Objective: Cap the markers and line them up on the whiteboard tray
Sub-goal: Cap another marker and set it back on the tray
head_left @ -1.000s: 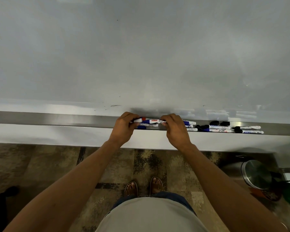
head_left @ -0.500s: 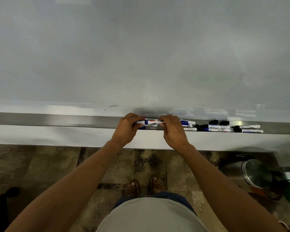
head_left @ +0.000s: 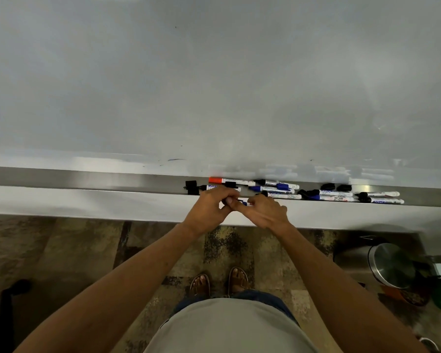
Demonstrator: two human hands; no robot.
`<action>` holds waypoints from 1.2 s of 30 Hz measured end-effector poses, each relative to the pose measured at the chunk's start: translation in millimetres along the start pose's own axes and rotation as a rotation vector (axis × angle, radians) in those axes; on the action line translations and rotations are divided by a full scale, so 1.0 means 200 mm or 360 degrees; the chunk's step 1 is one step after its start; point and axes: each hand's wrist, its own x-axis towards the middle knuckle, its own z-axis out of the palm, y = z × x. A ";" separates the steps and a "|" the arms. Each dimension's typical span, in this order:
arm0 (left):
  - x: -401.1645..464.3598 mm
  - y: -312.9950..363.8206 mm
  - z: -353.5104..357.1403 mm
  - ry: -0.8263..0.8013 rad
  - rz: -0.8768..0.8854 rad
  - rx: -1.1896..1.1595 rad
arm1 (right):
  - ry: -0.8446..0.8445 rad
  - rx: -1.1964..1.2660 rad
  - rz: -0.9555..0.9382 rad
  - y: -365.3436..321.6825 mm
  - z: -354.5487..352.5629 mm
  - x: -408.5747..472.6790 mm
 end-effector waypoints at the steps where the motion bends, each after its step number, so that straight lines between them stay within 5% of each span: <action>1: 0.00 0.00 0.00 -0.0002 0.0002 -0.0008 | 0.0005 0.0024 0.0017 0.00 0.00 0.00; 13: -0.05 0.01 0.02 0.0004 0.0055 0.0067 | 0.0147 -0.0009 0.0065 -0.02 0.08 -0.01; 22: -0.04 -0.07 -0.01 -0.0033 -0.0077 0.0084 | 0.0310 -0.0039 -0.0309 0.03 0.09 0.03; 36: 0.01 -0.29 -0.06 -0.0201 -0.0088 0.0993 | 0.0758 -0.0297 -0.0477 0.12 0.15 0.18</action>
